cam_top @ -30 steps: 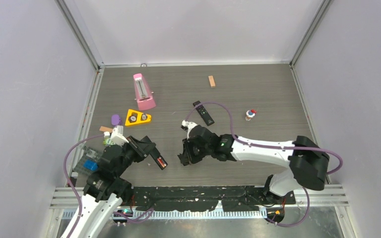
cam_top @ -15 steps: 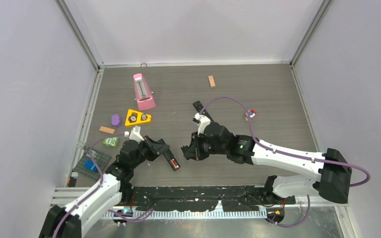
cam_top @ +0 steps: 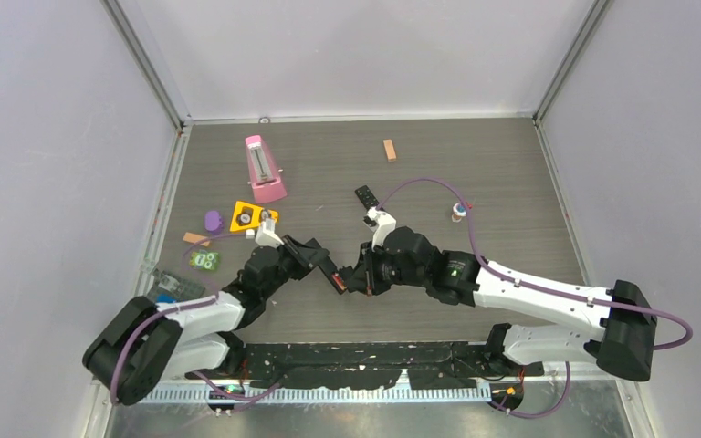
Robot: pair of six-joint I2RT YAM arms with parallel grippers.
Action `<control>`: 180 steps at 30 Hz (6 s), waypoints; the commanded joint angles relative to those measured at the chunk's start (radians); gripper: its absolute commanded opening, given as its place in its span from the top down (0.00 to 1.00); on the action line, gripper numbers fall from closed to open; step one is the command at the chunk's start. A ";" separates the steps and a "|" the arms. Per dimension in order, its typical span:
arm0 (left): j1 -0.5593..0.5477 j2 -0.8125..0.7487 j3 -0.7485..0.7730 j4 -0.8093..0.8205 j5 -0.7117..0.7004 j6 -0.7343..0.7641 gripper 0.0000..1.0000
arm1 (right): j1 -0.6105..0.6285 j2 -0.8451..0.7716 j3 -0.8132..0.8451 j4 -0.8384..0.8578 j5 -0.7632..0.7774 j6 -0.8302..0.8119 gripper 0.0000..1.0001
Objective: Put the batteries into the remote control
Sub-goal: Place the remote control at the center of the board, then adjust the battery cover.
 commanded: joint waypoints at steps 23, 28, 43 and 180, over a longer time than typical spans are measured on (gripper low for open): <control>-0.058 0.143 -0.125 0.163 -0.239 -0.066 0.34 | -0.009 -0.050 -0.015 0.017 0.022 0.025 0.95; -0.060 -0.044 -0.096 -0.211 -0.306 -0.118 0.29 | -0.011 -0.065 -0.015 0.015 0.002 0.029 0.95; -0.071 -0.736 0.026 -0.693 -0.021 0.311 0.27 | -0.036 -0.149 -0.013 0.083 -0.255 0.045 0.95; -0.070 -0.469 0.522 -0.909 0.831 0.097 1.00 | 0.475 -0.187 0.003 0.157 0.419 -1.038 0.40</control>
